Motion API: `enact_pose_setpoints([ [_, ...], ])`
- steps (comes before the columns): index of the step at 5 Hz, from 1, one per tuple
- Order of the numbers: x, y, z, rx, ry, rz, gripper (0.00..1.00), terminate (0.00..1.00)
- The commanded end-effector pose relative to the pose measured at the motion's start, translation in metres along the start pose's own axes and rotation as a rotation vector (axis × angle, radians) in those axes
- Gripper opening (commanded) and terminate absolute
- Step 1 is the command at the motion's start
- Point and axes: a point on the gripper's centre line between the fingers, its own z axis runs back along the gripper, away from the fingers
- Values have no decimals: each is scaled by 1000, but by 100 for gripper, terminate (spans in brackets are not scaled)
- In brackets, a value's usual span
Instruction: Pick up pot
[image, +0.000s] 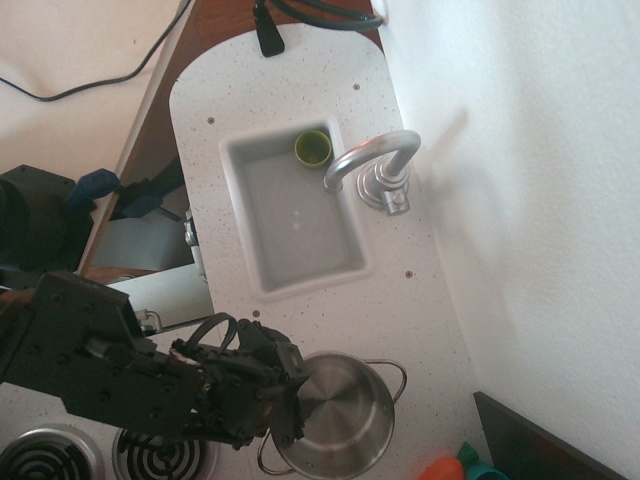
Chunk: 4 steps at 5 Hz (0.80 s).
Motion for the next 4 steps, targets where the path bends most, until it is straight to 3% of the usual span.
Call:
enact_pose_setpoints([
  [1,0,0,0,0,0,0,100,0],
  [2,2,-17,-12,-65,-36,229,100,0],
  [3,1,-28,-44,-84,-11,241,100,0],
  [4,-7,-31,-60,-75,6,201,100,0],
])
